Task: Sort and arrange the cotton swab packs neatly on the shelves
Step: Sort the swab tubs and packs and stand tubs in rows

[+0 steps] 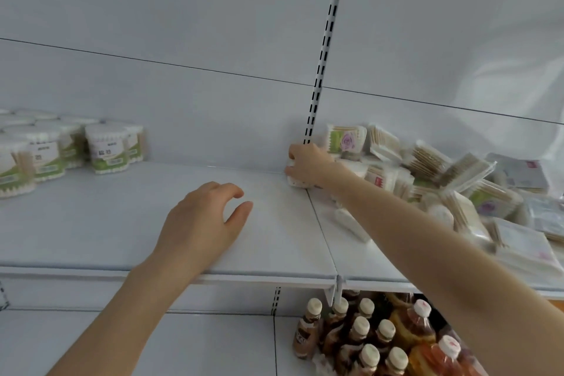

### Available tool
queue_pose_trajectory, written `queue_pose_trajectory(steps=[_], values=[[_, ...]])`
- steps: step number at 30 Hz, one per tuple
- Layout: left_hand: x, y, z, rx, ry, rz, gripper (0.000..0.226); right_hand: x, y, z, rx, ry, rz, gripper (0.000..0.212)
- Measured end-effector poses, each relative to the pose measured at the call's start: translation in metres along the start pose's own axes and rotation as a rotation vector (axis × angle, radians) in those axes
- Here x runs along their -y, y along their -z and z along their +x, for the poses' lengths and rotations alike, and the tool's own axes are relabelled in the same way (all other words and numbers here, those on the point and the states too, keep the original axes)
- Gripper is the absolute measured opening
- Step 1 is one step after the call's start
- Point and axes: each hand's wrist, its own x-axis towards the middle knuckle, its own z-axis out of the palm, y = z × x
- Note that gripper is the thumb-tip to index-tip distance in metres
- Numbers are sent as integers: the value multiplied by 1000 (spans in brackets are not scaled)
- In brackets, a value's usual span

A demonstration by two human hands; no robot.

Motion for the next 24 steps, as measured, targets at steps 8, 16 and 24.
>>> queue_pose_trajectory(steps=[8, 16, 24], values=[[-7, 4, 40, 60, -95, -91, 83, -2, 54, -56, 66, 104, 667, 19], [-21, -2, 55, 179, -111, -209, 65, -21, 71, -55, -131, 17, 742, 22], [3, -5, 55, 51, 48, -309, 36, -63, 54, 13, -194, -186, -238, 54]])
